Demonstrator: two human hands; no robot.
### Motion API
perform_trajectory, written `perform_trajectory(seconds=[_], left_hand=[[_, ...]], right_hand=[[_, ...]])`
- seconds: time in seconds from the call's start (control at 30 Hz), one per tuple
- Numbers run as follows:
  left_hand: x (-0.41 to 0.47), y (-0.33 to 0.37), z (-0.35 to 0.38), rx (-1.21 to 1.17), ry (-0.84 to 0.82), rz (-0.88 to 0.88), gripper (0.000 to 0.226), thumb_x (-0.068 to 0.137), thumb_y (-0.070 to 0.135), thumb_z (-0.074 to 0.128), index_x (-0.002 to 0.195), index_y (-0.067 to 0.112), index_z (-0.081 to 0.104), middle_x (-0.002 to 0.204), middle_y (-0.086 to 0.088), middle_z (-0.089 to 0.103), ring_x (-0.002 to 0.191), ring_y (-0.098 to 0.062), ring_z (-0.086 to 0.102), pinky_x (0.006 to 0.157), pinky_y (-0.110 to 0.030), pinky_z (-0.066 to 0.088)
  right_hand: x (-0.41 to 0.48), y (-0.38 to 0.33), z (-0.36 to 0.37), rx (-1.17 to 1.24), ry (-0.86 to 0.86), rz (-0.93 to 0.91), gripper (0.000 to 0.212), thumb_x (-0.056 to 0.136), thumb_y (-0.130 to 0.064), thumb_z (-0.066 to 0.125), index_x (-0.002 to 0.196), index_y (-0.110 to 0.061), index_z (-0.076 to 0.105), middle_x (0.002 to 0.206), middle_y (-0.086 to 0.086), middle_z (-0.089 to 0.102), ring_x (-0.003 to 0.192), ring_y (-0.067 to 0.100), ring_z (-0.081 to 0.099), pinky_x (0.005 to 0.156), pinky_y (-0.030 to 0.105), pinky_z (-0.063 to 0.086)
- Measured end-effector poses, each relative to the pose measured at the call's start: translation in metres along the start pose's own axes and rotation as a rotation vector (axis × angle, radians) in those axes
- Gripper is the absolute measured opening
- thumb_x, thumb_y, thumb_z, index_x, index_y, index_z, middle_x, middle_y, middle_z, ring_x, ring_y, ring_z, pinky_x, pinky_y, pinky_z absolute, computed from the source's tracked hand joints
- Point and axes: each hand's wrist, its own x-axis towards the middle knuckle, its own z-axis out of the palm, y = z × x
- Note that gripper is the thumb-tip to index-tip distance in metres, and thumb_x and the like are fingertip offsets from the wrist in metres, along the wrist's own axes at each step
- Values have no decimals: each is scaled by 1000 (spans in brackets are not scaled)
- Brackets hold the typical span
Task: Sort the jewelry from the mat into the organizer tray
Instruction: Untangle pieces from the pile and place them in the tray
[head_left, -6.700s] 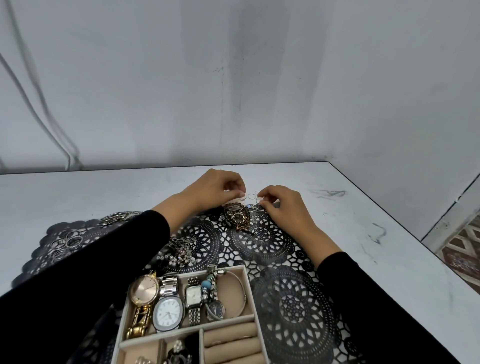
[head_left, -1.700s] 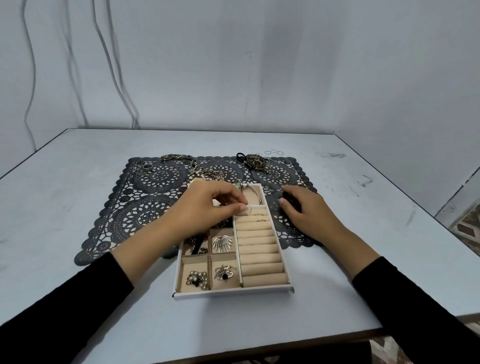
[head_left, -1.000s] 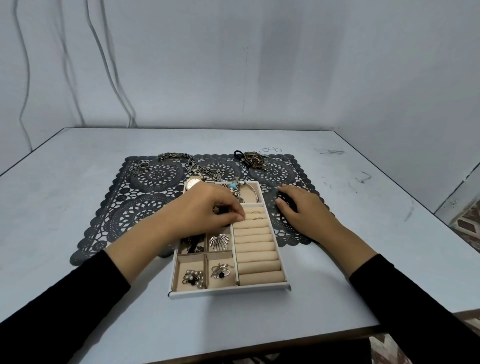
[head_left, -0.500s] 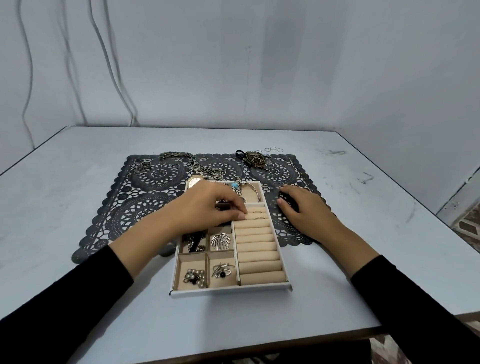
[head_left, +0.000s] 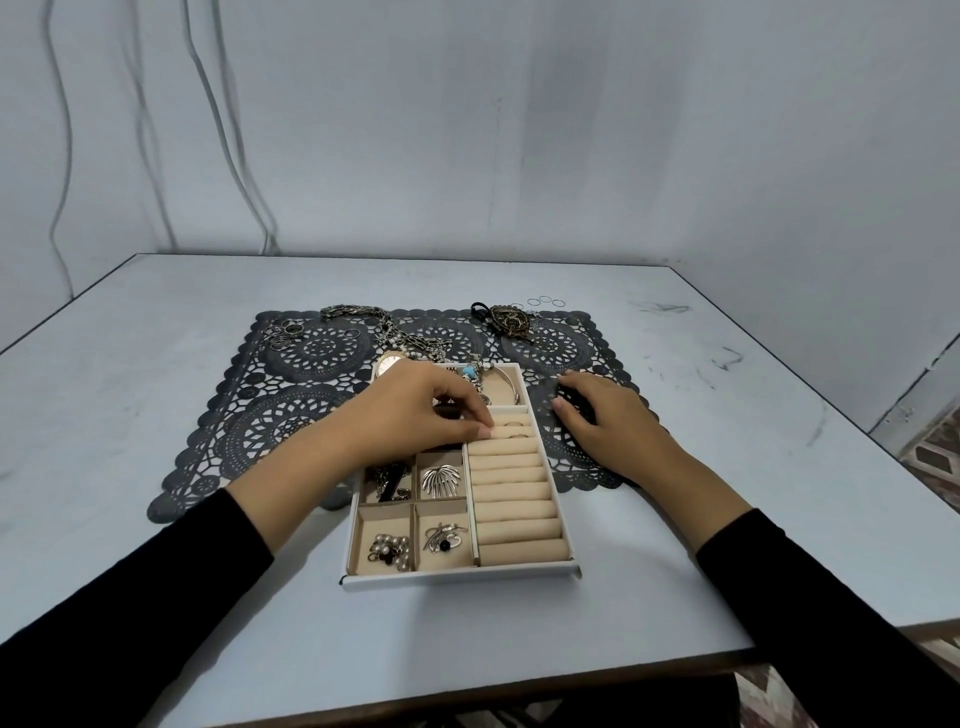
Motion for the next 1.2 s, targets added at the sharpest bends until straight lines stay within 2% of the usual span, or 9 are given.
perform_trajectory(seconds=[0.2,0.27,0.4,0.5,0.57,0.73,0.87,1.0,1.2], left_hand=[[0,0,1,-43,3,-30,11,80,30,80,90,28,78,88,16,74,88,4,66,83,-15,50],[2,0,0,-127,48,-33,12,82,28,77,94,26,77,90,13,74,87,2,67,83,-16,51],[11,4,0,-214,187,-36,16,90,22,69,105,21,73,91,14,72,79,9,64,71,-6,46],[31,3,1,-159,226,-41,18,94,28,63,111,26,69,103,16,71,93,3,64,85,-17,49],[51,1,2,-77,203,-60,22,95,31,60,115,27,67,112,13,68,103,-3,61,91,-24,46],[103,-9,5,139,117,-79,33,97,33,55,127,21,60,130,0,60,119,-15,54,95,-25,38],[141,-24,9,283,-19,-139,43,100,36,50,139,18,50,142,-5,52,130,-22,47,103,-33,36],[173,-44,12,325,-70,-195,46,101,38,46,142,16,47,144,-7,51,132,-25,45,106,-33,35],[210,-71,12,291,-120,-234,45,104,41,37,142,20,49,147,-4,49,136,-25,41,109,-30,29]], right_hand=[[1,2,0,22,7,13,36,96,-32,51,130,-18,54,128,-1,59,118,13,51,89,15,31],[2,3,0,51,18,30,37,96,-33,52,130,-18,55,127,-1,60,117,14,52,91,19,34],[8,5,-3,85,46,67,40,95,-34,53,132,-17,54,130,0,58,119,15,51,94,22,36],[15,7,-6,91,74,76,40,95,-33,54,131,-15,54,130,1,58,120,15,50,93,18,32],[23,11,-7,81,74,87,40,95,-32,54,131,-14,54,130,2,57,121,16,50,93,17,31],[46,26,-8,24,41,133,41,95,-30,52,132,-12,53,130,5,57,119,19,52,98,26,37],[68,37,-7,-40,16,130,32,95,-27,51,119,-9,60,116,7,61,107,22,55,88,28,42],[94,45,-3,-66,20,128,30,95,-26,50,115,-7,62,114,8,61,105,23,56,88,29,43],[130,52,5,-63,32,127,35,95,-25,49,123,-7,60,123,9,60,113,23,54,95,31,41]])
